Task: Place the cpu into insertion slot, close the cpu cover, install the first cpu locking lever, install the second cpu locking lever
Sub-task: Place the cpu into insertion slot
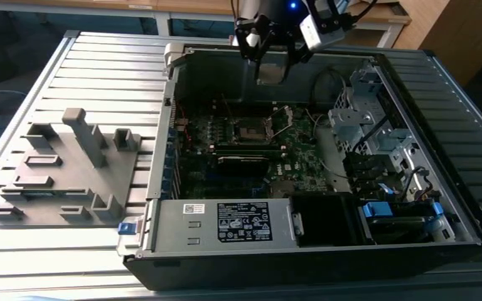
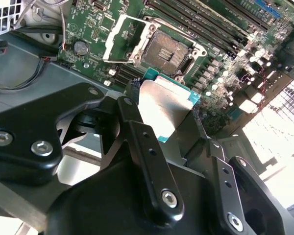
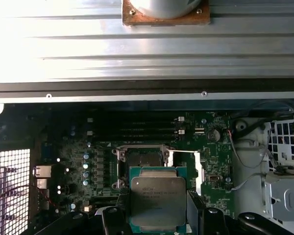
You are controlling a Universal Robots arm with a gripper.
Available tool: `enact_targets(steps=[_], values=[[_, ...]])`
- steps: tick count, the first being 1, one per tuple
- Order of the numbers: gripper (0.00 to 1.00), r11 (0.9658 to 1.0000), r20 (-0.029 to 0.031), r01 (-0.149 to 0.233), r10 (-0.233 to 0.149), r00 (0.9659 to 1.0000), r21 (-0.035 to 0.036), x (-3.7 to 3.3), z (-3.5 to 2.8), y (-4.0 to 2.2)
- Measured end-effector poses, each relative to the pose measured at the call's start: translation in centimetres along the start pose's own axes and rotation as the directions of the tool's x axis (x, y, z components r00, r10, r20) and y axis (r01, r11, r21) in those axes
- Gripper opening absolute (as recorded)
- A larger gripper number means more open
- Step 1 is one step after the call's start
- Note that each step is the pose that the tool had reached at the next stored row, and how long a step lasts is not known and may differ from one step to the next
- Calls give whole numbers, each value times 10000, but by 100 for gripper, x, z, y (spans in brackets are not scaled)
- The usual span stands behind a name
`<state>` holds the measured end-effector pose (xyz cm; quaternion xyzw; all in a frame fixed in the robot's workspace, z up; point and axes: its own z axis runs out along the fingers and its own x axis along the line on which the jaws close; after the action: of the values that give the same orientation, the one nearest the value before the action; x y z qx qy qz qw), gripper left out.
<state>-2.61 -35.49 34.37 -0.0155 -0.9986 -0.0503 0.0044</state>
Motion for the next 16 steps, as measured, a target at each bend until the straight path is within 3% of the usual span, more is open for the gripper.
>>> enact_targets(steps=[16], values=[[54,9995,10,-2,2,10000,309,-2,144,-14]])
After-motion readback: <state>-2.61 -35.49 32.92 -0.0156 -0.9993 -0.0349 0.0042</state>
